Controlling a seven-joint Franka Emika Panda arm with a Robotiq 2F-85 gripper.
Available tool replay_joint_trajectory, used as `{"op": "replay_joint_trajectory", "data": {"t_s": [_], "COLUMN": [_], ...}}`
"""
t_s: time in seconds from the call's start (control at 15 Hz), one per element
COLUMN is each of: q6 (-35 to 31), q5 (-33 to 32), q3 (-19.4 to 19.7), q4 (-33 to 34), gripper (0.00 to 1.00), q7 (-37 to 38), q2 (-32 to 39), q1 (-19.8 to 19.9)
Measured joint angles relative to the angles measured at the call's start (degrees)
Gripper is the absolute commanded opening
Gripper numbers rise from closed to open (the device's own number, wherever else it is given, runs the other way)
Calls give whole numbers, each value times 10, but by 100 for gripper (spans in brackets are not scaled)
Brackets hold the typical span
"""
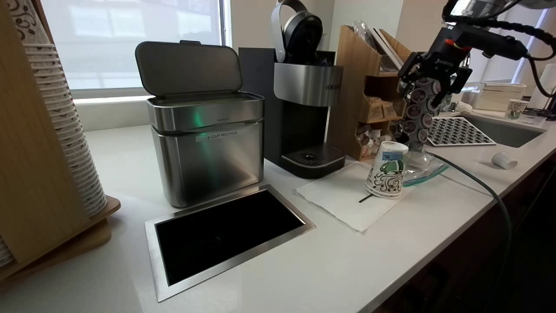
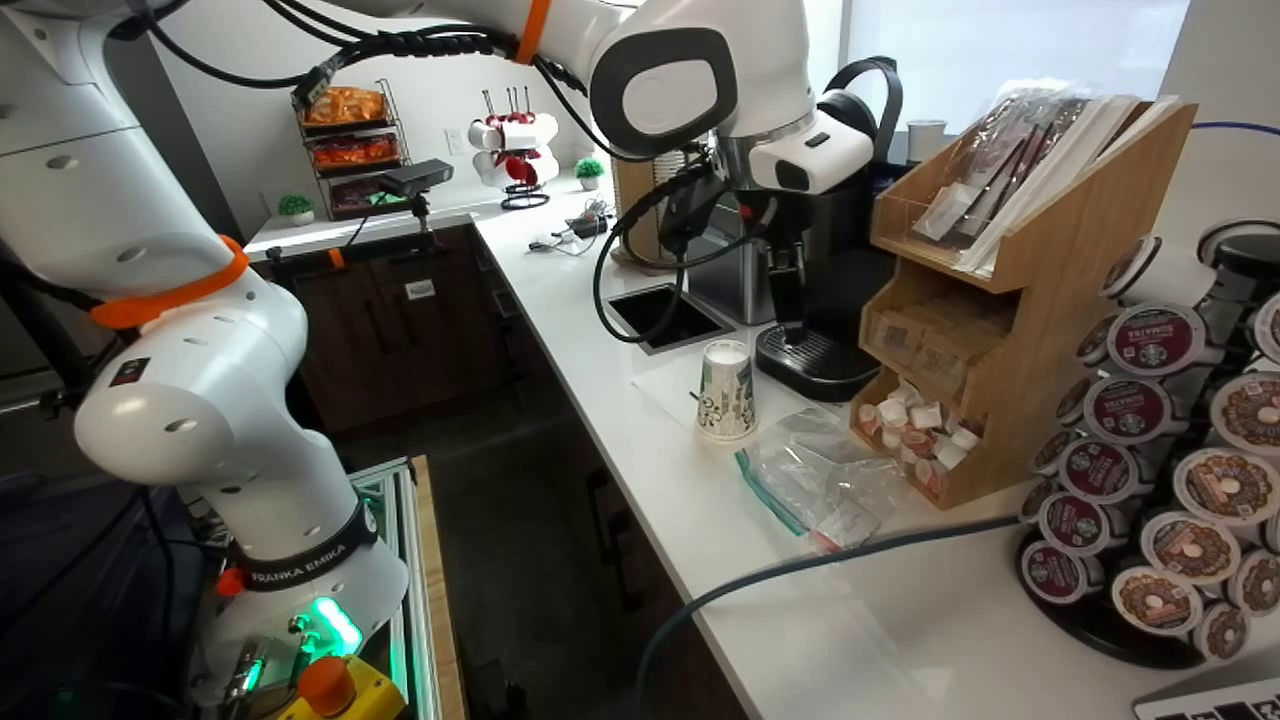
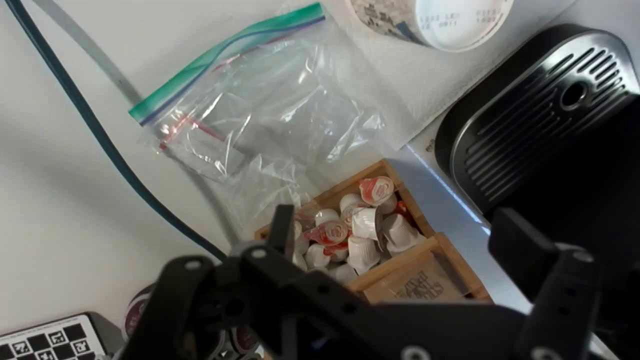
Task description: Place the stacked coffee cups on the napkin upright.
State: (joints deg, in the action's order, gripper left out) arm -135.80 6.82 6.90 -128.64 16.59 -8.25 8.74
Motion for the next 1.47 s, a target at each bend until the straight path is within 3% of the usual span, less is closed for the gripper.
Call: {"op": "replay_joint_trajectory", "data": {"t_s": [0.4,0.6,1.07,1.47], "q6": [-97,-110,20,102], "q5": [-67,-67,97,138], "q3": [-6,-7,-6,0], "q4": [-8,-10,8,48], "gripper": [100,100,100,100], "q7": [0,-6,-93,-99], "q2": [2,4,34,91], "q1": [0,-2,-34,-28]}}
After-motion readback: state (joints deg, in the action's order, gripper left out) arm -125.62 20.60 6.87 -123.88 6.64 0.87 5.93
